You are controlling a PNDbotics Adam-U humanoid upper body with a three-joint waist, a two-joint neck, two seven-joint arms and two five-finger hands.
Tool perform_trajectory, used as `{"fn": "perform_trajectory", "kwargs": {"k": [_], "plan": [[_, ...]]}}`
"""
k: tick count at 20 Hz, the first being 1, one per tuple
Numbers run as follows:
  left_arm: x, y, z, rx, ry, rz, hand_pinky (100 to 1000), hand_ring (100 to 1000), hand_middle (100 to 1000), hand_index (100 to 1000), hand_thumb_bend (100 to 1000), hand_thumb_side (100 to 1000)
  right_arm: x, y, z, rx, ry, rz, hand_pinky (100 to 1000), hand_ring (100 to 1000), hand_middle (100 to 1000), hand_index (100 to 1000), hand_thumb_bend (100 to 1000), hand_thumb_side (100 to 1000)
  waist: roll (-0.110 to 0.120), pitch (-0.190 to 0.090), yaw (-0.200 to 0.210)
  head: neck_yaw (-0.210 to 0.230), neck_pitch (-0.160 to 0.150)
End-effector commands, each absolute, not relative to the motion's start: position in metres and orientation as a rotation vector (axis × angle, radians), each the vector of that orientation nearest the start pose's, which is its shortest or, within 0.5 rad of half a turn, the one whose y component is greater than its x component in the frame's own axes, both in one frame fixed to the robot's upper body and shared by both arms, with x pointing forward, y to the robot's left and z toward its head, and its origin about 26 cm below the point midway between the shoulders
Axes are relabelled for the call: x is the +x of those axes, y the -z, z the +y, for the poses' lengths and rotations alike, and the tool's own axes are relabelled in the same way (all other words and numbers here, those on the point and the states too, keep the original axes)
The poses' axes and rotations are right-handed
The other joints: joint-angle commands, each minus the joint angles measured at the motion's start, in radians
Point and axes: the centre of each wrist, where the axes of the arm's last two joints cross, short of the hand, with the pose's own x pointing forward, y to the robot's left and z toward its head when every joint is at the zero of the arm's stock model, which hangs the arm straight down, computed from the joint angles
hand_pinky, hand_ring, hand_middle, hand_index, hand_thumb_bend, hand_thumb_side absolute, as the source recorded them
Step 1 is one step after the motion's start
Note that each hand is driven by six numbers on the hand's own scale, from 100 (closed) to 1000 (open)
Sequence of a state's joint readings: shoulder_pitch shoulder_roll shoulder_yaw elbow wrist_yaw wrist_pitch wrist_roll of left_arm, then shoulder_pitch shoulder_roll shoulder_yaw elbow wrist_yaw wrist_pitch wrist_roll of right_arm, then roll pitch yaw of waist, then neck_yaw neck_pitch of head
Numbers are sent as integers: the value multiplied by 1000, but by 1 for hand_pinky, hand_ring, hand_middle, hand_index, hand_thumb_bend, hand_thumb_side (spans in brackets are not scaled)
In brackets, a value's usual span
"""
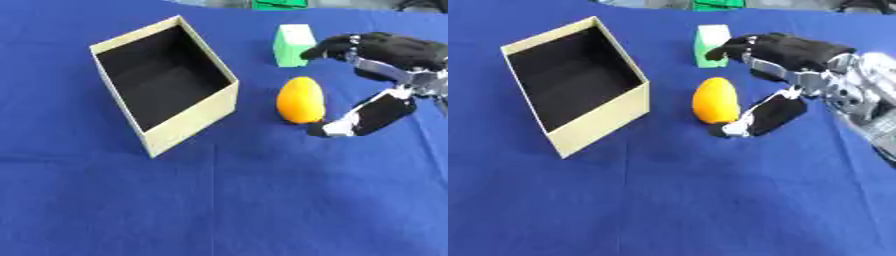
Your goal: Pick up objects on the table and place them in the box.
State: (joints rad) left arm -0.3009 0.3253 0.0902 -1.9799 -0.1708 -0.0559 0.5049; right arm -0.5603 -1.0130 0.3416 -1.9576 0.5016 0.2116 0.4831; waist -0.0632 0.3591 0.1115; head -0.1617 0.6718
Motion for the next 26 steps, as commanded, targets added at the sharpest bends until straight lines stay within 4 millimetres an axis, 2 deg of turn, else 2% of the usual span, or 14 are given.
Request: {"fn": "perform_trajectory", "kwargs": {"k": [1,11,26], "plan": [[299,-213,282,672,-176,-2435,528,687,647,785,250,1000,310,-284,-276,-1012,-1667,-1433,931,986,874,961,570,558,3,-15,2,-5,-12],[300,-213,281,669,-175,-2436,526,686,646,784,244,1000,338,-267,-289,-1049,-1631,-1348,927,984,875,957,556,575,0,-10,13,-13,-14],[300,-214,281,666,-172,-2440,525,687,646,783,237,1000,348,-257,-297,-1026,-1631,-1290,927,983,878,953,531,598,-2,-10,15,-17,-20]]}}
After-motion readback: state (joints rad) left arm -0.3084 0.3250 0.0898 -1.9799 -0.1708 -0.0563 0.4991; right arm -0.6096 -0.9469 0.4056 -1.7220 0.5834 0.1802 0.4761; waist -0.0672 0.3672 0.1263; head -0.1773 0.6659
